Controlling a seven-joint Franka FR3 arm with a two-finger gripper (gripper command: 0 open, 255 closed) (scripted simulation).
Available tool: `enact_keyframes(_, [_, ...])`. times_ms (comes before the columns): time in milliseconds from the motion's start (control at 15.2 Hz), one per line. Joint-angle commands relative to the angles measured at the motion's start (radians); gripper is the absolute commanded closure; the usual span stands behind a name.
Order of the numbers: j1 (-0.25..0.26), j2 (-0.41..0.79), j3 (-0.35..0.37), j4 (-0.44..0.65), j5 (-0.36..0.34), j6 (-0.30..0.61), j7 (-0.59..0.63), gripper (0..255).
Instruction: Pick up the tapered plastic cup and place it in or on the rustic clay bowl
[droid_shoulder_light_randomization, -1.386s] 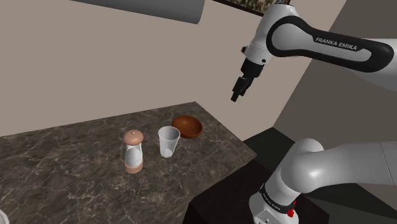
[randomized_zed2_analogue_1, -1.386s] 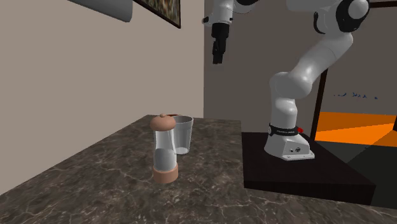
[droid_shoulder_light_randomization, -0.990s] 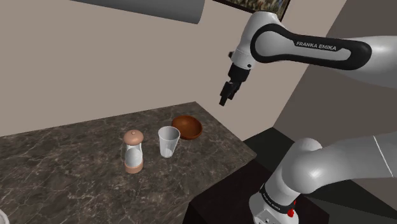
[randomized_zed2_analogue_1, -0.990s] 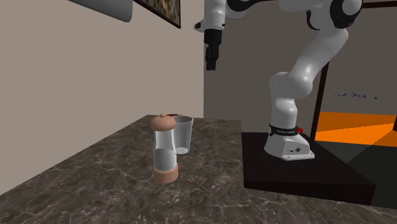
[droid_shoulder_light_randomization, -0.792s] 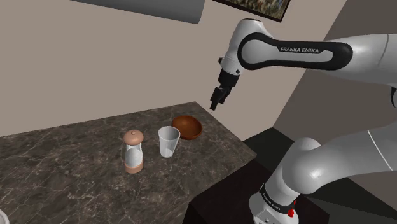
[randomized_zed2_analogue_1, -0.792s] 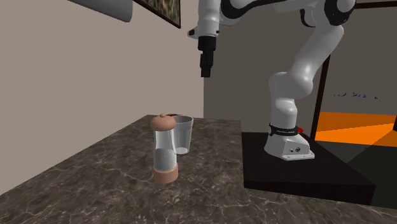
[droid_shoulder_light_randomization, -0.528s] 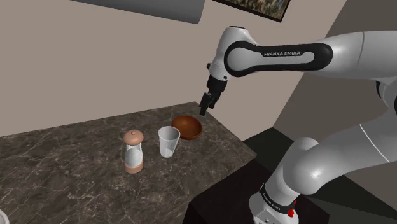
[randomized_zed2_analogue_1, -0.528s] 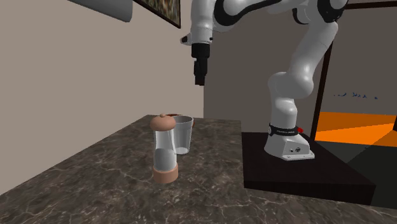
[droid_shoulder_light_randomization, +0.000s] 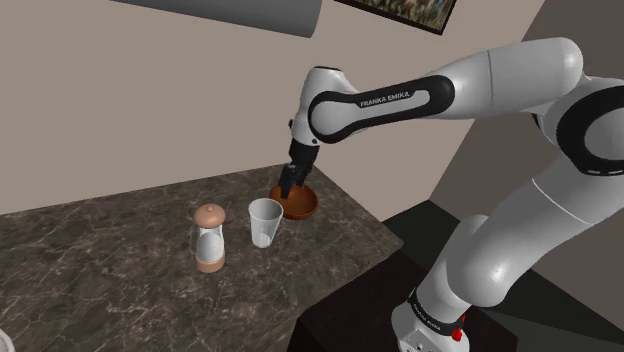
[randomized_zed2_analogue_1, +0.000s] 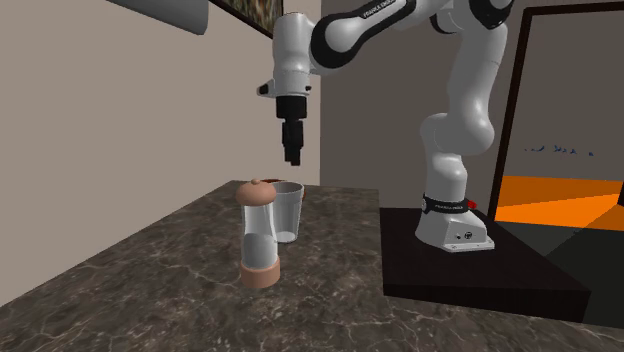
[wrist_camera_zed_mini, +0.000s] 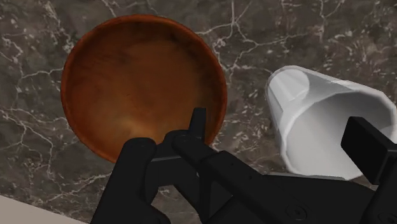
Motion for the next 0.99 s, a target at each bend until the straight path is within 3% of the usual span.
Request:
enact_keyframes(0, [0.013, 0.064, 0.014, 0.029, 0.008, 0.031, 0.004, 0])
enact_keyframes(132, [0.024, 0.131, 0.028, 0.061, 0.012, 0.061, 0.009, 0])
enact_keyframes(594, [0.030, 0.184, 0.036, 0.019, 0.015, 0.157, 0.009, 0])
enact_keyframes(924, [0.031, 0.189, 0.036, 0.016, 0.015, 0.165, 0.009, 0])
